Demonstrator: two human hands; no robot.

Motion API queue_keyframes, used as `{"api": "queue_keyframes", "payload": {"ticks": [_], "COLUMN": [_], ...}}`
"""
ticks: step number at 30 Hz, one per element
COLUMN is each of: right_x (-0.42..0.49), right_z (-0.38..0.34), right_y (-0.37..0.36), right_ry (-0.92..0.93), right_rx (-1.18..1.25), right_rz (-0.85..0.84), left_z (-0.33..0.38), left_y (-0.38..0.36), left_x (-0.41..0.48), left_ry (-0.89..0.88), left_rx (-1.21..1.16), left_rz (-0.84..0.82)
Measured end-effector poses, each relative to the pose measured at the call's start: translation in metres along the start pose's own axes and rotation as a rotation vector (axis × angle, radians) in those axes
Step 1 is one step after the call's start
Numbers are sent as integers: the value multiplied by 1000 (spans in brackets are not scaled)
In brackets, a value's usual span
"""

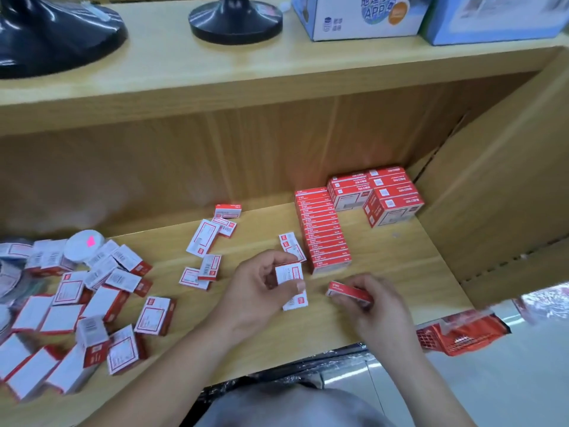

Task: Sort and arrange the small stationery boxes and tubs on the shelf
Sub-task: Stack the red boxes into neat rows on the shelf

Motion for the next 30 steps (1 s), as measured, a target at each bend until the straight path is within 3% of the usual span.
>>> {"api": "queue_keyframes", "payload": {"ticks": [2,6,11,13,16,20,25,30], "right_x": [-4,-3,6,6,4,13,23,26], "right_z": [5,18,17,25,30,32,33,32], "right_y": [1,6,-3,-4,-6,-8,-14,-12], "right_ry": [76,26,57,-46,-96,-77,4,65], "right_rx": [21,97,86,133,162,111,36,43], "right_rz": [8,26,96,142,214,232,163,151], "left_z": [-4,-15,-30,-24,-14,-27,-32,-31], "left_y": [3,-4,-15,-10,-2,-13,-14,-9], "left_x": [0,-5,-12,-15,-19,-16,-22,-20], "left_ry": [-35,-225,-540,-596,-526,-436,-386,-367], "left_rx": [33,162,701,934,1055,1205,1132,1046], "left_rz": [-11,13,-141,-59,136,195,298,240]}}
Point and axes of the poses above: each hand's wrist, its own x-axis towards the middle knuckle, its own y-axis out of the back of the hand, z = x × y, the point moved 5 cm from there along x, towards the middle knuckle, and after that the axes turned 4 degrees about y, right-handed, at the moved point
